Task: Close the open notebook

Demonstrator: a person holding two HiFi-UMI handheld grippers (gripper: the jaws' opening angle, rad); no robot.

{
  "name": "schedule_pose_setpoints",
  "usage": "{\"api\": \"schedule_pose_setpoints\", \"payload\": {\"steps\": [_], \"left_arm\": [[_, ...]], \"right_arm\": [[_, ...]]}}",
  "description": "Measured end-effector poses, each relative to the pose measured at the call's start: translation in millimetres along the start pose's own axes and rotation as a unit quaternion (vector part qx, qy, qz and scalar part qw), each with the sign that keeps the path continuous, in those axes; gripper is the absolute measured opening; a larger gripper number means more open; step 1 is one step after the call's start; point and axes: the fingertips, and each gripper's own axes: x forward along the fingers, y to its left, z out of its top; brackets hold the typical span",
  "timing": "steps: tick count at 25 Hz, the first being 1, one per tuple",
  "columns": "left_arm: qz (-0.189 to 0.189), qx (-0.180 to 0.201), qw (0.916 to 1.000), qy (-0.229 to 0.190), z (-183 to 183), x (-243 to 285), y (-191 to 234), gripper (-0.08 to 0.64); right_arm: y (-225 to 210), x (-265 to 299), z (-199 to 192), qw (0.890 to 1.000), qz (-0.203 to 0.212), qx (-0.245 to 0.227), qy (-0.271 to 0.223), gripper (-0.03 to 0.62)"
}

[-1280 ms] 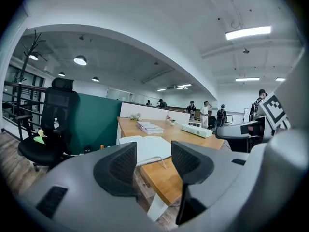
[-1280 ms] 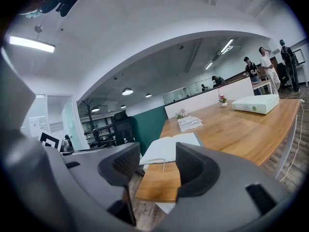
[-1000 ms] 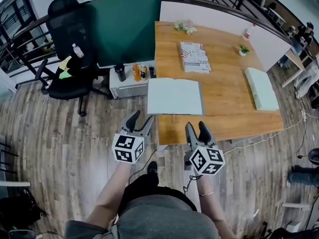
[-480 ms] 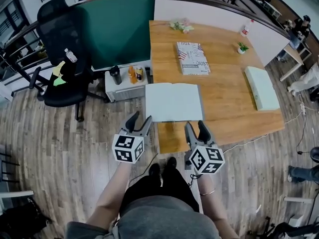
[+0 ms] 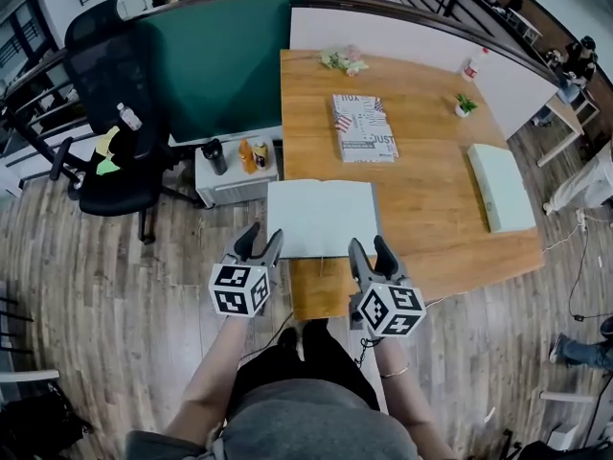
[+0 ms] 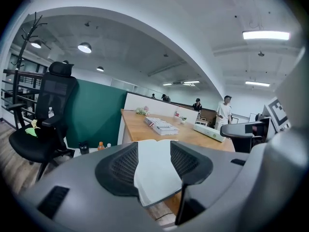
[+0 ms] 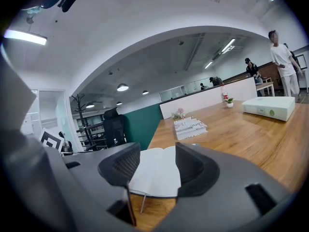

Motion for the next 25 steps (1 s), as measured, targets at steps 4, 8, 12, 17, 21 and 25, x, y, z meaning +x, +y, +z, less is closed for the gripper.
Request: {"api": "schedule_pose_setpoints", "payload": {"steps": [4,8,12,17,21,25], "left_arm": [[0.016,-0.013,0.9998,0.007,-4,11,4,0.218],[0.032,-0.03,0.999,0.013,-8,23,10,0.218],[0.05,-0.065,0.9964,0.02,-19,33,18,0.218],[0.073,-0.124,0.9894,0.024,-32,37,33,0.216],[0.085,-0.15,0.9846,0.032,-45,43,39,0.216],[0.095,-0.182,0.9779,0.036,-58,49,45,0.21]], "right_arm": [[-7,15,1,1.0,0.014,-0.002,0.015,0.218],[-10,32,-1,0.999,0.032,-0.002,0.031,0.218],[-13,49,-8,0.997,0.051,-0.004,0.053,0.218],[-10,70,-18,0.994,0.078,-0.004,0.082,0.216],[-9,86,-24,0.99,0.097,-0.01,0.1,0.216],[-9,97,-30,0.987,0.111,-0.014,0.117,0.216]]}}
